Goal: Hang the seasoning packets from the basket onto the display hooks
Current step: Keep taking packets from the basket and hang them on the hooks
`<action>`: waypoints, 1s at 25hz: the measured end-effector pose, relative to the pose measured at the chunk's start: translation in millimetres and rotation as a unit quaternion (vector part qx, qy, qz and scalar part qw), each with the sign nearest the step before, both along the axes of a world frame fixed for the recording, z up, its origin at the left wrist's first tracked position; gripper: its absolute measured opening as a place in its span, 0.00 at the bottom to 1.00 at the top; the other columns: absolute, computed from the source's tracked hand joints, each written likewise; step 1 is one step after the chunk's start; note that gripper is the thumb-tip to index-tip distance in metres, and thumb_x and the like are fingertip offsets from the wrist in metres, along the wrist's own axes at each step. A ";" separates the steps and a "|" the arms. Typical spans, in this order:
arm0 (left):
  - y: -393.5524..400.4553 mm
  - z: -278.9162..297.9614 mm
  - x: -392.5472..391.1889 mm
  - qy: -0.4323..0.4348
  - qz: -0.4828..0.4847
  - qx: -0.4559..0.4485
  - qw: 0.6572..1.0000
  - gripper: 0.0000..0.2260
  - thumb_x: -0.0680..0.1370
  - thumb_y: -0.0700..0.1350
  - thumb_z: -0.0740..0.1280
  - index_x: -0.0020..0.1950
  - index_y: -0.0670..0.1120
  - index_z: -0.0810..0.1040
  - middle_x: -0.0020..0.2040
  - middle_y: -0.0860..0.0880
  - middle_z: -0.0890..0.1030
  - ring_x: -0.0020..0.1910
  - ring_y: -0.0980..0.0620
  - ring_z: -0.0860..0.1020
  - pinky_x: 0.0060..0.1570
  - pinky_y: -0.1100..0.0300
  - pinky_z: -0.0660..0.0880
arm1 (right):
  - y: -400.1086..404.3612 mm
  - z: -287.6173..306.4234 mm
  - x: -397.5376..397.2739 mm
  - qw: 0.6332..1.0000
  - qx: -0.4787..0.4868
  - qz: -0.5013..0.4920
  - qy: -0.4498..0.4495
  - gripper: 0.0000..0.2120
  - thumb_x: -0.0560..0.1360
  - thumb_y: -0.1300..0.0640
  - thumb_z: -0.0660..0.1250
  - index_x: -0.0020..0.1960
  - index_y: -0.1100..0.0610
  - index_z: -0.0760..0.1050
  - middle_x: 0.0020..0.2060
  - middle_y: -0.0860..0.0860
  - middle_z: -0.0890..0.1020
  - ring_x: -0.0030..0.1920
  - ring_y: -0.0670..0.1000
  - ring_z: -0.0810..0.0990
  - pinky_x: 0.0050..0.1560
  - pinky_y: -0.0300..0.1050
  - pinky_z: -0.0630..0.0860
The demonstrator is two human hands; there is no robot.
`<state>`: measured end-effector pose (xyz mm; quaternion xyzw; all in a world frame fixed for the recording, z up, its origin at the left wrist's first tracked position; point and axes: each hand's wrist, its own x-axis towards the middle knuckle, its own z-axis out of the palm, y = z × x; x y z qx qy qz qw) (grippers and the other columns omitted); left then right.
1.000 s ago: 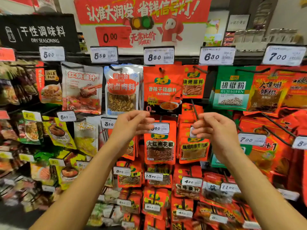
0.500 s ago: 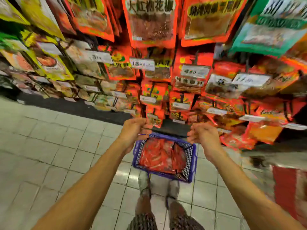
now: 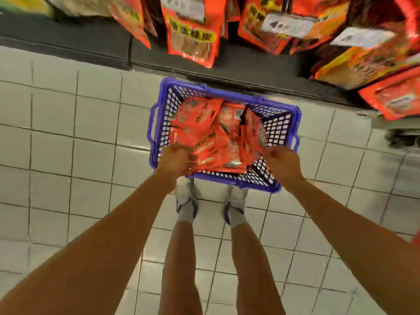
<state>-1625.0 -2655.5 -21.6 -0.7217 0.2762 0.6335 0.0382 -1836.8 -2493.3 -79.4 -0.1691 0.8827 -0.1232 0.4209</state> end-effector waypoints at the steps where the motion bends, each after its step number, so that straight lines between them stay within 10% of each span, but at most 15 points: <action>1: 2.8 -29.0 2.9 -0.008 -0.004 0.004 1.000 0.11 0.81 0.36 0.60 0.41 0.46 0.75 0.36 0.46 0.79 0.30 0.49 0.75 0.33 0.60 0.73 | 1.8 -34.7 -0.5 0.999 0.008 0.031 -0.002 0.11 0.80 0.53 0.67 0.58 0.58 0.80 0.53 0.58 0.85 0.56 0.61 0.81 0.52 0.43 0.71; 4: 10.6 -94.9 9.7 0.006 0.007 0.012 1.000 0.11 0.81 0.35 0.57 0.42 0.44 0.74 0.30 0.47 0.80 0.24 0.52 0.77 0.30 0.61 0.73 | -4.7 -116.7 -4.3 0.995 -0.062 0.077 -0.016 0.25 0.76 0.64 0.71 0.72 0.65 0.69 0.58 0.59 0.80 0.55 0.58 0.79 0.54 0.33 0.70; 8: 30.9 -125.6 11.9 0.030 -0.026 0.021 0.999 0.08 0.81 0.33 0.58 0.49 0.42 0.76 0.39 0.43 0.78 0.34 0.48 0.76 0.34 0.60 0.70 | -12.8 -173.6 -7.1 0.995 -0.020 0.099 -0.004 0.25 0.81 0.58 0.65 0.76 0.58 0.67 0.66 0.63 0.78 0.63 0.62 0.78 0.62 0.50 0.72; 11: 38.5 -122.2 5.0 0.033 -0.057 0.019 0.998 0.10 0.80 0.33 0.62 0.43 0.45 0.76 0.43 0.41 0.76 0.41 0.47 0.73 0.39 0.57 0.68 | -6.9 -155.1 -8.3 0.996 -0.071 0.005 0.045 0.12 0.82 0.57 0.65 0.62 0.55 0.82 0.50 0.61 0.86 0.52 0.62 0.84 0.52 0.50 0.75; 15: 42.0 -113.6 -15.9 0.136 -0.117 -0.015 0.984 0.19 0.75 0.28 0.69 0.59 0.49 0.77 0.49 0.53 0.80 0.55 0.50 0.75 0.48 0.62 0.74 | -8.0 -71.5 -10.2 0.969 -0.235 -0.016 -0.075 0.14 0.78 0.56 0.66 0.45 0.38 0.84 0.41 0.41 0.87 0.44 0.43 0.84 0.49 0.42 0.80; 18: 37.0 -105.5 -32.6 0.210 -0.205 -0.028 0.956 0.33 0.71 0.34 0.76 0.70 0.58 0.71 0.62 0.61 0.79 0.61 0.64 0.77 0.59 0.65 0.75 | -15.5 -27.9 -12.8 0.932 -0.280 -0.058 -0.220 0.15 0.76 0.57 0.65 0.45 0.39 0.85 0.43 0.39 0.87 0.46 0.42 0.85 0.50 0.41 0.80; 21: 27.8 -107.6 -32.5 0.188 -0.189 -0.022 0.963 0.24 0.69 0.34 0.78 0.61 0.50 0.78 0.54 0.52 0.86 0.54 0.51 0.84 0.59 0.48 0.80 | -23.6 -36.3 -15.1 0.892 -0.258 -0.128 -0.349 0.13 0.77 0.58 0.64 0.45 0.47 0.87 0.44 0.46 0.88 0.45 0.48 0.87 0.44 0.42 0.82; 25: 23.1 -117.4 -1.2 0.100 -0.119 -0.022 0.988 0.16 0.70 0.36 0.77 0.56 0.47 0.81 0.50 0.49 0.87 0.53 0.42 0.84 0.59 0.39 0.78 | -16.2 -91.8 -15.9 0.952 -0.147 -0.138 -0.228 0.12 0.80 0.62 0.65 0.61 0.54 0.80 0.52 0.52 0.86 0.47 0.50 0.85 0.47 0.41 0.78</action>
